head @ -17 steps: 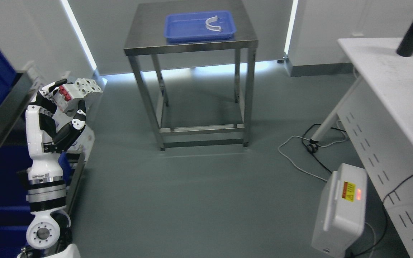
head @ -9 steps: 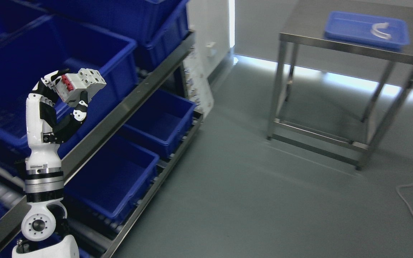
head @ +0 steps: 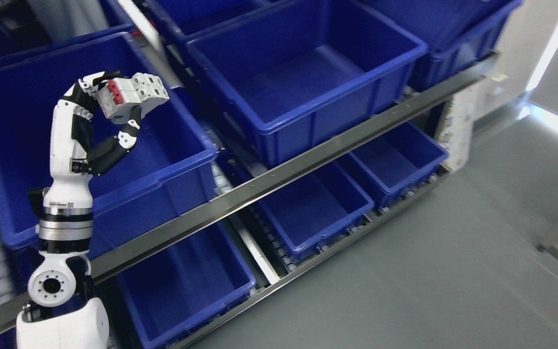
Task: Place circuit breaker on shelf
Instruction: 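Extend the left hand over the nearest blue bin on the shelf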
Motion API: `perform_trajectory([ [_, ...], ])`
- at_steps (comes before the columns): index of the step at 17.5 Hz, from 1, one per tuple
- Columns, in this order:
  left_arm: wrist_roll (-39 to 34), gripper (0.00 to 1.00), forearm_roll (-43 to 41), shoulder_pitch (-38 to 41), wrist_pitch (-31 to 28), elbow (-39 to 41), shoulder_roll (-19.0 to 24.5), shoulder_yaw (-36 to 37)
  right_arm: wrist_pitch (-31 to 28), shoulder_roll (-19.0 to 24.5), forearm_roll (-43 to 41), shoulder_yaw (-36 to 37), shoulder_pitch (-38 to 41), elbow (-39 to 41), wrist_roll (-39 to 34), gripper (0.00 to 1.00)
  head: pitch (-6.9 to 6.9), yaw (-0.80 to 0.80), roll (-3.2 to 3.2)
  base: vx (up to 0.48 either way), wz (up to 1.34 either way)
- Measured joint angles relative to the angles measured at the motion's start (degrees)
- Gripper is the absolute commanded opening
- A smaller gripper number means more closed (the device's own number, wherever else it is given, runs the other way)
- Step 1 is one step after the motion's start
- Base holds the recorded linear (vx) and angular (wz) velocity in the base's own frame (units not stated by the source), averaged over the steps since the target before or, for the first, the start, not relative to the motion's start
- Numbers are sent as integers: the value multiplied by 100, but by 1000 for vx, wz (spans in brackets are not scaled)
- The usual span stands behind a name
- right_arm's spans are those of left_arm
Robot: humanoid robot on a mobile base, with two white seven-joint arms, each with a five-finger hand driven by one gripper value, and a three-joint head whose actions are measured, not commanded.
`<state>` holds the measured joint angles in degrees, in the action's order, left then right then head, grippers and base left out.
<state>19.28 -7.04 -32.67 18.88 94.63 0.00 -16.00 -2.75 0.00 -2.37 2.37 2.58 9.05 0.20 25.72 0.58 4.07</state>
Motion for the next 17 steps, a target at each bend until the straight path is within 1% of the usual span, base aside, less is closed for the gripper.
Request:
perform_trajectory([
  [4,118,16,-343,-272,-408,-147,37,102,0,0,0,0,0,0,0,100,0,0,0,75,720],
  [6,136,16,-486,-494,-514,-320,163,186,0,0,0,0,1,0,-1,100,0,0,0,72,379],
  [10,148,16,-675,-1209,-1124,-932,532,522,0,0,0,0,2,0,-1,100,0,0,0,38,142],
  [13,193,17,-854,-1704,-1268,-1463,736,846,0,0,0,0,2,0,-1,100,0,0,0,7,19],
  [17,929,17,-1239,-2501,-1320,-2392,921,1303,0,0,0,0,1,0,-2,100,-1,0,0,-3,0],
])
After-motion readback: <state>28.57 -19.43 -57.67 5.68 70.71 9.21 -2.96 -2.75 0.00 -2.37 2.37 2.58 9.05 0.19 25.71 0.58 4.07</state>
